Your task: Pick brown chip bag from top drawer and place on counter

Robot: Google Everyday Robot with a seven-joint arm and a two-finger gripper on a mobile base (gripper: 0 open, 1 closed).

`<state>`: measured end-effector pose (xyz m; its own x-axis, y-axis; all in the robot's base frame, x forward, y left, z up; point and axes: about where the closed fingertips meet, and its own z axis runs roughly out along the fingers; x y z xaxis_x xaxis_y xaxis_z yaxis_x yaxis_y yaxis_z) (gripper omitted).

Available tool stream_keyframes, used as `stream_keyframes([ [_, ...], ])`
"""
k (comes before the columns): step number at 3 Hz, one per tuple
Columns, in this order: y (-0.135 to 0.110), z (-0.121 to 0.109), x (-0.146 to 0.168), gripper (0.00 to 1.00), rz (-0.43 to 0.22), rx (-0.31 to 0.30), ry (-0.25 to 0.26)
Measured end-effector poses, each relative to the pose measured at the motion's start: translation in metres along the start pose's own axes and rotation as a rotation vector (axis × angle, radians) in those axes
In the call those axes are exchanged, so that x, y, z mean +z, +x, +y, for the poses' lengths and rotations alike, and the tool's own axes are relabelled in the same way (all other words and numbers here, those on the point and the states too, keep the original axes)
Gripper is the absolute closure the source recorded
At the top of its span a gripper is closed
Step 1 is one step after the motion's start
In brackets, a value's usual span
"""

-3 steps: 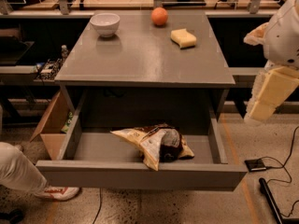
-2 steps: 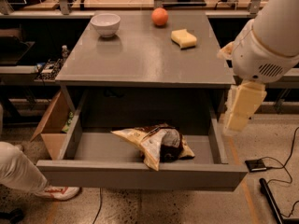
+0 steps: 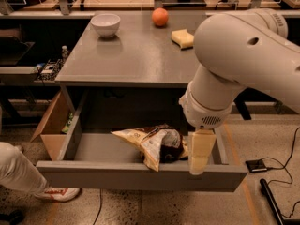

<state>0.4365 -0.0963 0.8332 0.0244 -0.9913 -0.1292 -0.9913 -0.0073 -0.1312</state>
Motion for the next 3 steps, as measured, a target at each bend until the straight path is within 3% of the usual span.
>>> stream_keyframes([
  [1,0.000,0.000,0.000,0.00,0.000,0.000,0.000],
  [3,-0.031,-0.021,0.046,0.00,-0.026,-0.127,-0.012],
])
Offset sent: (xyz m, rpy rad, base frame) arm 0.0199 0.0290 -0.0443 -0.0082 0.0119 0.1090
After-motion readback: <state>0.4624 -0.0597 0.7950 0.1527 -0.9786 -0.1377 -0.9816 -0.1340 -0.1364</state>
